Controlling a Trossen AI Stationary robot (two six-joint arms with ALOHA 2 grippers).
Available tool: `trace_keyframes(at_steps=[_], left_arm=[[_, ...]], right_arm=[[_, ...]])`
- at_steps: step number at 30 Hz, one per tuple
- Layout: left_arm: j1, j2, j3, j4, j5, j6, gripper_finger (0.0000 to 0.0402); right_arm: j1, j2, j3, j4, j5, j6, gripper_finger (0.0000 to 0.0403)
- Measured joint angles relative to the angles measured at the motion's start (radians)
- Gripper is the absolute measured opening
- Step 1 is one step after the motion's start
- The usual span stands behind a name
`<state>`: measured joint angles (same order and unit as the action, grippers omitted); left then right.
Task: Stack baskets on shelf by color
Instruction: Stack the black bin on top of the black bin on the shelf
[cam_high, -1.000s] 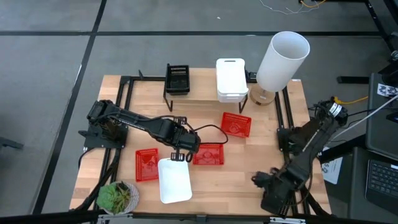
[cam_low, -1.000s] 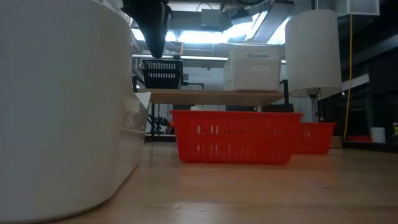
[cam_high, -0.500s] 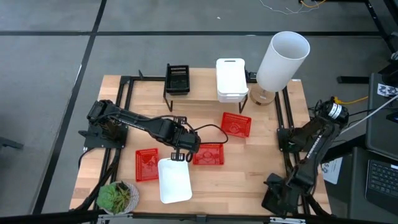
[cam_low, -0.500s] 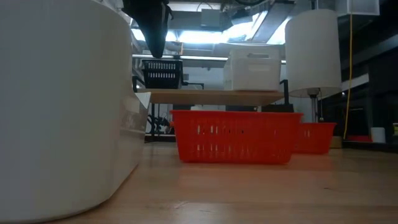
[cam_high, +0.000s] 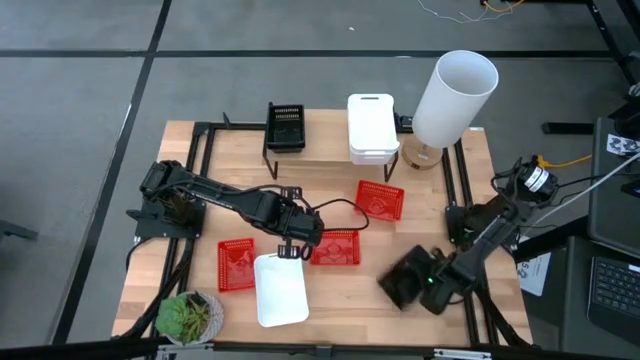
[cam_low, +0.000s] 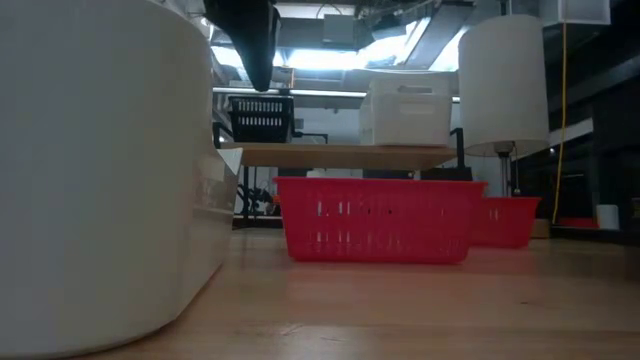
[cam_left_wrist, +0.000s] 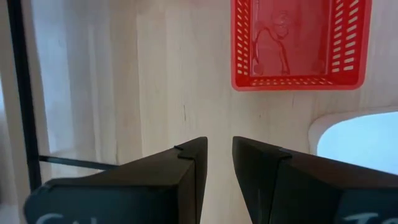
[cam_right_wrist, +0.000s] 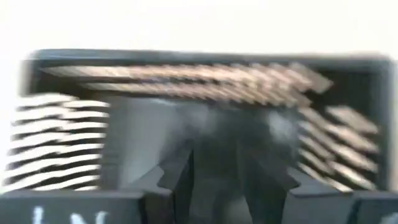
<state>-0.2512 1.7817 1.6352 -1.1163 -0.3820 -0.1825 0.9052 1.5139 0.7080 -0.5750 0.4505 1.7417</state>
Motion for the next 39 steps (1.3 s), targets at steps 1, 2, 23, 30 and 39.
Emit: trace_keyframes(at_steps=[1,2,23,30,39], left_arm=[[0.0,0.0,0.0,0.007,0.0,0.0,0.0069],[0.0,0.0,0.0,0.014,0.0,0.0,0.0069],[-0.007,0.0,0.0,-0.093,0.008,0.075,0.0069],[-0.008,0.0,0.0,-0.08,0.008,0.059,0.0069],[-0.006,0.0,0.0,-0.076,0.007,0.061,0.0069]], right_arm=[[-0.023,0.0,0.004,0.017,0.083,-0.032,0.0121],[-0.044,0.0,0.004,0.038,0.158,-0.079,0.0121],[-0.117,-0.006,0.261,-0.318,-0.249,-0.583,0.0121],[-0.084,-0.006,0.233,-0.657,-0.313,-0.163,0.0121],[-0.086,-0.003,0.19,-0.808,-0.324,0.031,0.0121]])
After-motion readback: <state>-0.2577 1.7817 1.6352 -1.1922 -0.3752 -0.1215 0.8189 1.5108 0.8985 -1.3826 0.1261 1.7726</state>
